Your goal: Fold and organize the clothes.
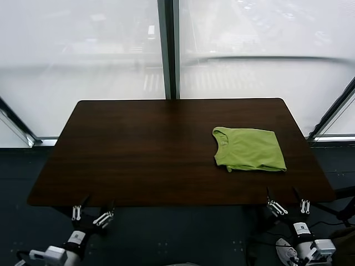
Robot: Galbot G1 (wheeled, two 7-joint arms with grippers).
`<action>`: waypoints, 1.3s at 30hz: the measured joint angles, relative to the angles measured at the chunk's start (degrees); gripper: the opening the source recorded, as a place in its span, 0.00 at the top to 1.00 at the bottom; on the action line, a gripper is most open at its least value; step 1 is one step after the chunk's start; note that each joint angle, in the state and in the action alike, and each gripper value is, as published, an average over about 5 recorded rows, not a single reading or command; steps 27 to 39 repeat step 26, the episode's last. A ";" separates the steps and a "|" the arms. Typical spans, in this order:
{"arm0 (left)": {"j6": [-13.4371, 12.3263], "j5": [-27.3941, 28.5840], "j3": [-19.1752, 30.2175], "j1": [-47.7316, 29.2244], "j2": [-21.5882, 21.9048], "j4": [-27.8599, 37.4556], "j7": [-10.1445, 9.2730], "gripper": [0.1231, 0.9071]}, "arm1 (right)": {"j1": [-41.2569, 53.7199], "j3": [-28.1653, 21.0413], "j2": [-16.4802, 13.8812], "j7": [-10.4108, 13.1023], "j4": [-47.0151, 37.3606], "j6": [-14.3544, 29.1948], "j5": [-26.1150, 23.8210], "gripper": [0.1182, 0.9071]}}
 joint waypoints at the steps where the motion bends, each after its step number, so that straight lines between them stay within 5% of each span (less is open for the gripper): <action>1: -0.12 0.00 -0.10 0.12 -0.01 -0.06 0.33 0.00 | -0.06 0.00 0.02 0.00 0.01 -0.02 -0.04 0.00; 39: 0.87 0.04 -0.32 0.68 -0.62 -1.29 0.77 0.00 | -0.68 -0.95 0.71 1.32 1.09 -3.40 -1.13 0.00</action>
